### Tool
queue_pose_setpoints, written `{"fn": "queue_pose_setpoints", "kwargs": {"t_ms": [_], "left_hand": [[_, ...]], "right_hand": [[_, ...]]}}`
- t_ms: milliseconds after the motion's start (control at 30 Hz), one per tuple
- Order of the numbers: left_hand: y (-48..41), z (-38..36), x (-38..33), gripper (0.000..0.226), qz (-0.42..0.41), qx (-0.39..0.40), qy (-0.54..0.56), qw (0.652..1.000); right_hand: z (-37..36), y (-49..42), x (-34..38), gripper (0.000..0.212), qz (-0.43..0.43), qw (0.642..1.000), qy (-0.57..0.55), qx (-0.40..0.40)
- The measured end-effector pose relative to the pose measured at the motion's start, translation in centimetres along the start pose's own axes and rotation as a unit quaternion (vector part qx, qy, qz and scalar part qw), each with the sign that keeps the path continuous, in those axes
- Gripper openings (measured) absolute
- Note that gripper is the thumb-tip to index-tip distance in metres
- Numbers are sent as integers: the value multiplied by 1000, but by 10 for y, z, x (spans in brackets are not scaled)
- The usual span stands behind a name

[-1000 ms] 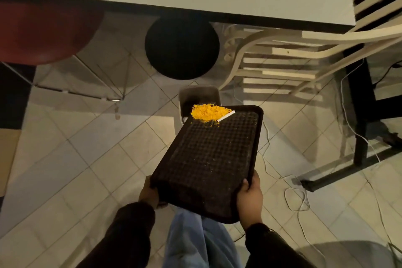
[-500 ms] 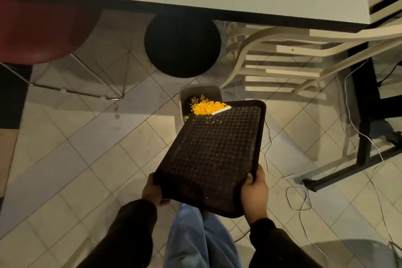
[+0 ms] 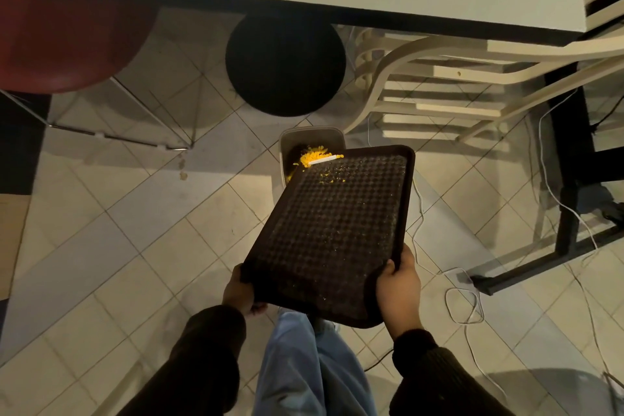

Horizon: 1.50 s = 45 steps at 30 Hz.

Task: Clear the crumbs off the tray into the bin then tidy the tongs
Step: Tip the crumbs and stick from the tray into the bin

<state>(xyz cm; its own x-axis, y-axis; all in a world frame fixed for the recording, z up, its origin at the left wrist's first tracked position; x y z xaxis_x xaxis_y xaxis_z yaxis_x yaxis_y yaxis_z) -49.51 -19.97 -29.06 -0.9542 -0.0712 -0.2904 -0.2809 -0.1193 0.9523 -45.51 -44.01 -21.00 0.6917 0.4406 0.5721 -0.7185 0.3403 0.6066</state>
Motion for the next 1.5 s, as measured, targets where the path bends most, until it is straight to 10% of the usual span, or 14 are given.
{"fn": "queue_pose_setpoints", "kwargs": {"t_ms": [1200,1500], "left_hand": [[-26,56,-20,51,-27,-87,24,996],[-22,39,-23,32,-43,-73,30,996]], "right_hand": [[-45,3,14,48,-142,976,-133,100],[-31,-17,44,37,-48,996,-59,46]]}}
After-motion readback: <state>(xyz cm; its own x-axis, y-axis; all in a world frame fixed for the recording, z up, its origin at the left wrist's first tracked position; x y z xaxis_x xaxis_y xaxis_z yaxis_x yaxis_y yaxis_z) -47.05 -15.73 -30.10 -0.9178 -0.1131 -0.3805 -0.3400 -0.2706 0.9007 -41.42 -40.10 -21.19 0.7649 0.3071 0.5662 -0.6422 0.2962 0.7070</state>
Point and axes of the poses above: each hand's wrist, its own y-axis away from the middle knuckle, its own z-axis out of the back of the hand, x = y × z, the point moved 1 cm from there along -y, towards the middle knuckle, and after that the axes turned 6 degrees about x, right-handed, at the moved point
